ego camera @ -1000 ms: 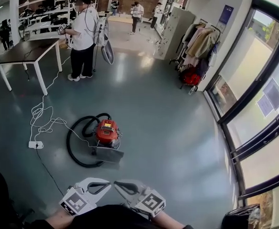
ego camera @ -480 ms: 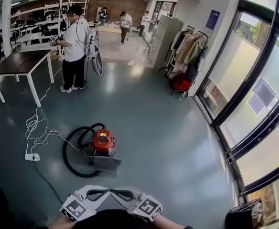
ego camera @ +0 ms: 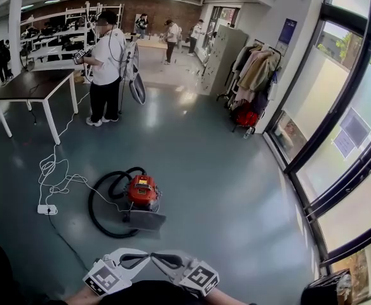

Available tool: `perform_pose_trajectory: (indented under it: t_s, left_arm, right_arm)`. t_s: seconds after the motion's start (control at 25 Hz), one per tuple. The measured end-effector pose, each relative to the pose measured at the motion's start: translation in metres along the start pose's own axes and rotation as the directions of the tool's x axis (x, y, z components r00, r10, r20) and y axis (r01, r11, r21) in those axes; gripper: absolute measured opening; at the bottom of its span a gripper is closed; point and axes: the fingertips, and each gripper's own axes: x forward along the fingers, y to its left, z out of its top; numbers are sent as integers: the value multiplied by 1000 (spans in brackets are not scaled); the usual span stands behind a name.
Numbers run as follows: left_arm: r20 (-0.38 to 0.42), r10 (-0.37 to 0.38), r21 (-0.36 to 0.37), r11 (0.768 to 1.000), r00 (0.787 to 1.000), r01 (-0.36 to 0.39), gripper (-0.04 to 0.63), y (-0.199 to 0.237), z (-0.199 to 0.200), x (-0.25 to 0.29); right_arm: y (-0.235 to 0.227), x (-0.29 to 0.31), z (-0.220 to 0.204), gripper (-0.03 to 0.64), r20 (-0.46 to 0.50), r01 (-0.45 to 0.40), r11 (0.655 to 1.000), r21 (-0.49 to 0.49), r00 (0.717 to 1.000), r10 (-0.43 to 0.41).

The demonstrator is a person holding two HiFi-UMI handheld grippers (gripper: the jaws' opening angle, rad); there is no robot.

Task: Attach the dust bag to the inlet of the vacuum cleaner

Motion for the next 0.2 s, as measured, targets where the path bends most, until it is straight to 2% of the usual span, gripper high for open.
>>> perform_pose_trajectory:
  t_s: [0.2]
  left_arm:
    - [-3,-2,11,1000,1000,2,17,-3,2,-2]
  right_arm:
    - [3,-1,1,-8,-1,1,1000,-1,1000,-1]
